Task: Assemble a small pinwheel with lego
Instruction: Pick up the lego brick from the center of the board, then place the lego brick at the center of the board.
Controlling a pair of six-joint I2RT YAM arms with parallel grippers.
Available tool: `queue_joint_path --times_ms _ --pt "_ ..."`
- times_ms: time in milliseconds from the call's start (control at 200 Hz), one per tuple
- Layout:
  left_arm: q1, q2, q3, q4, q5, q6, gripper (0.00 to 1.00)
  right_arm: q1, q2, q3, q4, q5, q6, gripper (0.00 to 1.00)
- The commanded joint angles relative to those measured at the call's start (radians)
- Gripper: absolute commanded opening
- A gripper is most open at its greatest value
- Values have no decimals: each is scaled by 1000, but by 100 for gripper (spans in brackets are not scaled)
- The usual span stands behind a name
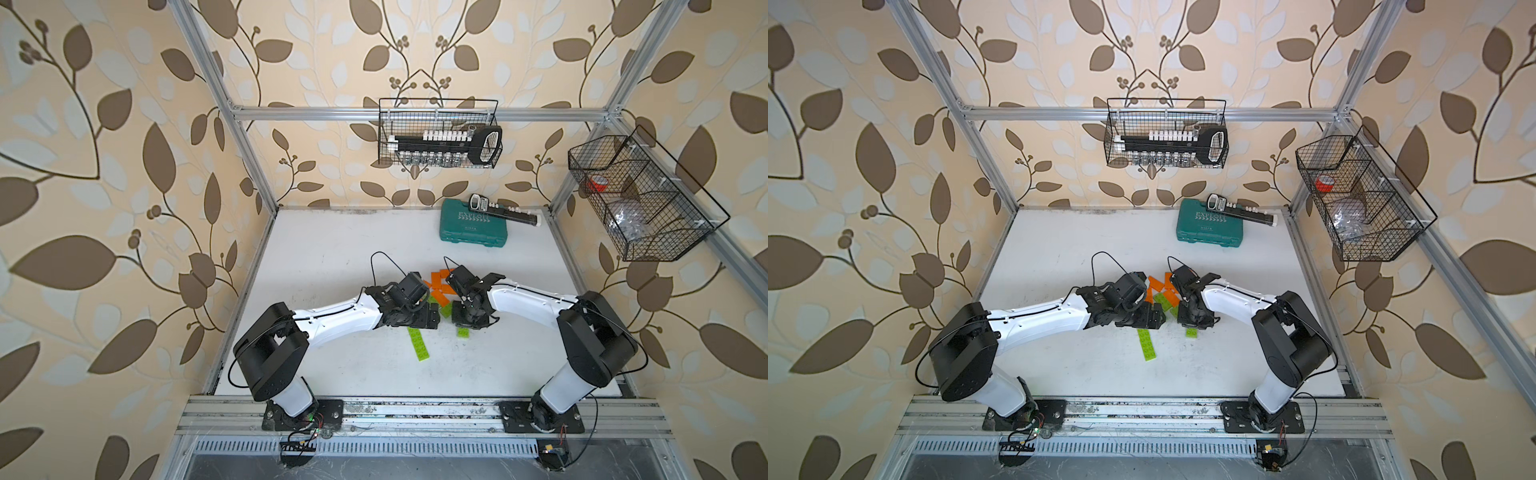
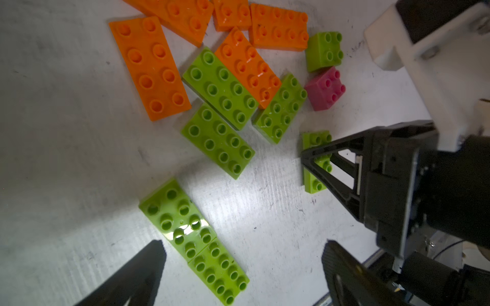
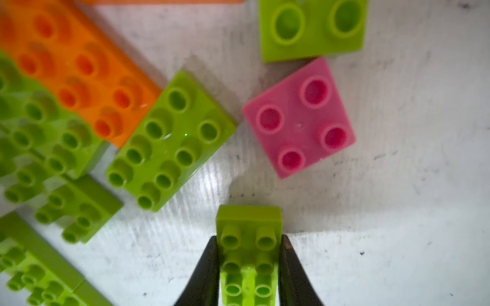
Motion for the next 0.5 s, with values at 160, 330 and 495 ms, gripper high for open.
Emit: queue_joint_path --times_ms 160,330,495 --pt "-37 -101 -129 97 30 -137 94 174 -10 43 -15 18 -243 27" --pt "-20 -239 -282 141 -5 -236 94 216 35 92 -24 11 -270 27" --pt "41 -351 -414 174 14 -296 94 234 76 116 -27 -8 -281 27"
